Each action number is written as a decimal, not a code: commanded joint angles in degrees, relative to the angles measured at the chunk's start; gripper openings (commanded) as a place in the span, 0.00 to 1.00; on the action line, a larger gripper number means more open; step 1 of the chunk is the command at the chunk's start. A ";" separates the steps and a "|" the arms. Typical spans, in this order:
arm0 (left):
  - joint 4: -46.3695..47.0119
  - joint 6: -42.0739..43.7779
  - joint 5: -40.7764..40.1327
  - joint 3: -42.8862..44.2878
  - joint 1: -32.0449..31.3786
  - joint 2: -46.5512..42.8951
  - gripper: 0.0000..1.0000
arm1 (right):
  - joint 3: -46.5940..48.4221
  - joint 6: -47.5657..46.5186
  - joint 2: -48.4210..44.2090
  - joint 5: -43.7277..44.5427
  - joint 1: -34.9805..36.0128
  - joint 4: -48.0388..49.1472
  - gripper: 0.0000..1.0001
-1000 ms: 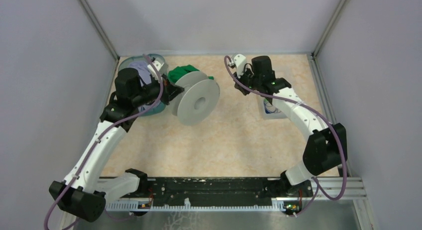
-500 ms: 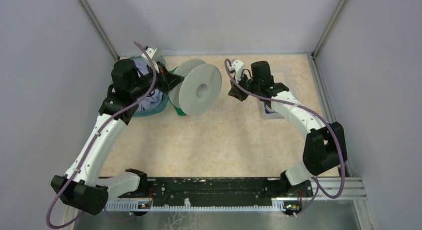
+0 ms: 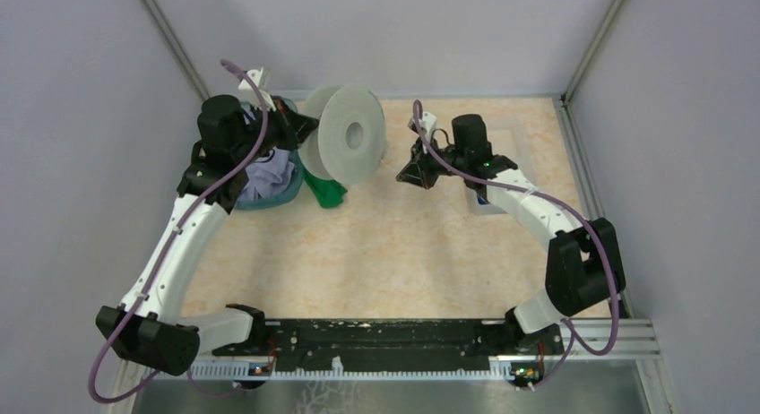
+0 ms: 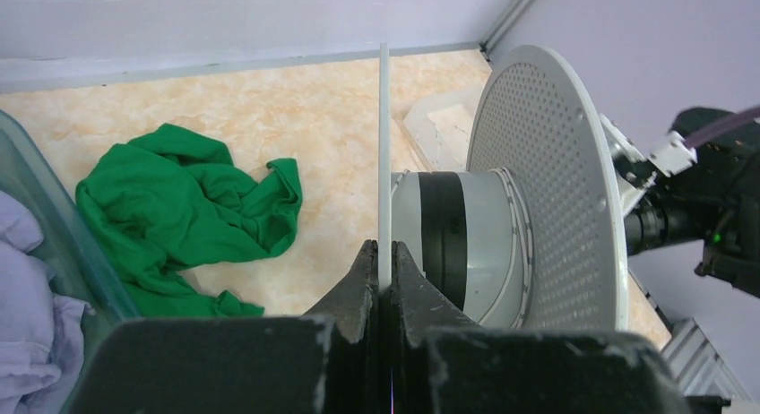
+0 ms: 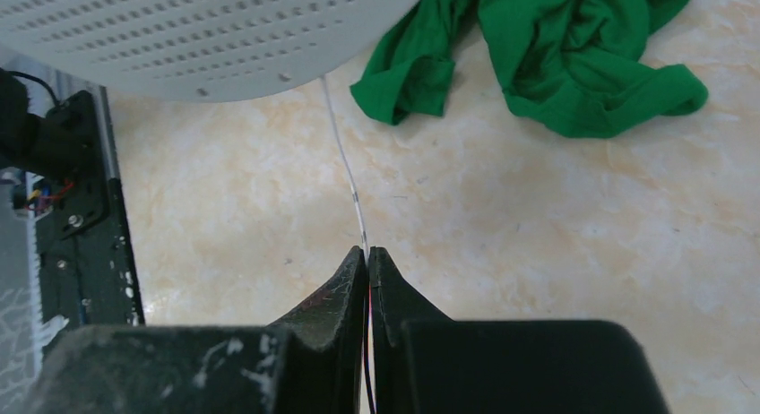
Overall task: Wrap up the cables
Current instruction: Wrap the cable around the cable reel.
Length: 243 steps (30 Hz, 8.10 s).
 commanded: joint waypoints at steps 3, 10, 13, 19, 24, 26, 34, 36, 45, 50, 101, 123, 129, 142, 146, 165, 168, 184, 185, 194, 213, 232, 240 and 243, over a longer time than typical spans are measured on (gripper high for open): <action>2.85 -2.51 -6.13 3.38 0.50 0.53 0.00 | -0.09 3.76 0.88 -7.00 3.43 5.74 0.06; 2.65 -2.91 -8.81 2.29 0.50 0.85 0.00 | 2.23 2.59 3.34 -6.16 10.83 4.33 0.08; 3.00 -2.70 -10.03 1.59 0.52 0.91 0.00 | 3.21 2.36 3.74 -6.71 12.06 3.41 0.11; 4.19 -1.69 -10.29 -0.16 0.50 0.41 0.00 | 2.68 1.73 3.21 -7.63 12.15 2.88 0.18; 4.15 -1.13 -10.10 0.25 0.75 -0.51 0.00 | 0.84 0.25 3.46 -6.80 12.11 2.95 0.24; 3.77 -1.27 -9.65 0.76 1.13 -0.72 0.00 | 0.22 -0.18 3.75 -6.66 11.72 3.10 0.25; 2.98 -1.60 -10.88 1.24 2.32 -1.43 0.00 | -2.57 -1.64 4.87 -9.66 8.22 4.74 0.31; 3.09 -1.83 -10.73 1.22 2.62 -1.60 0.00 | -2.75 -2.45 5.15 -10.47 7.19 4.15 0.33; 2.42 -2.86 -10.05 2.45 4.00 -1.61 0.00 | -2.75 -6.60 7.16 -12.85 5.87 0.90 0.36; 2.08 -3.94 -9.25 2.95 5.18 -1.80 0.00 | -1.94 -10.14 8.06 -11.47 5.47 -3.91 0.36; 6.80 5.87 -19.79 -1.85 2.16 0.96 0.00 | 26.19 -13.42 2.30 -0.03 26.77 -27.75 0.00; 6.49 23.37 -10.19 -9.46 -6.03 -4.21 0.00 | 42.23 -3.02 2.59 19.76 16.99 -24.93 0.00; 4.85 25.77 -3.65 -9.75 -6.61 -5.60 0.00 | 44.08 -4.69 3.81 22.73 15.38 -24.86 0.00; 2.70 23.80 6.59 -8.49 -6.40 -7.87 0.00 | 39.53 -5.55 6.69 22.10 7.09 -23.28 0.00; 1.97 22.96 8.54 -7.83 -6.06 -8.30 0.00 | 34.25 -6.16 6.07 22.03 5.53 -21.10 0.00; 1.47 13.51 8.43 -3.70 -2.31 -7.62 0.00 | 14.17 -4.70 1.60 15.72 3.06 -11.64 0.05; 1.76 11.57 7.70 -3.23 -1.45 -7.43 0.00 | 11.82 -3.98 0.84 13.68 2.93 -9.62 0.07; 1.50 2.24 -2.21 1.37 0.67 -4.38 0.00 | 6.26 -3.82 -0.39 4.40 2.48 -6.57 0.18; 1.33 2.11 -2.20 1.47 0.89 -4.68 0.00 | 6.22 -3.70 -0.91 6.05 2.22 -6.39 0.19; 0.35 0.42 -3.61 1.99 2.29 -5.53 0.00 | 3.48 1.68 -3.43 7.97 -1.38 -2.58 0.39; 2.06 -2.34 1.00 0.12 4.27 -5.91 0.00 | -14.73 12.89 -2.59 21.35 -1.39 18.13 0.64; 2.97 -3.89 -0.44 -0.42 5.88 -5.43 0.00 | -10.27 12.02 5.12 15.87 -1.38 17.27 0.01; 4.11 -4.85 -7.64 -1.90 5.86 -4.49 0.00 | -3.84 0.74 5.16 11.14 3.16 5.42 0.00; 5.11 -4.96 -10.63 -2.78 5.86 -4.41 0.00 | -2.94 -1.82 4.82 10.50 5.13 2.74 0.00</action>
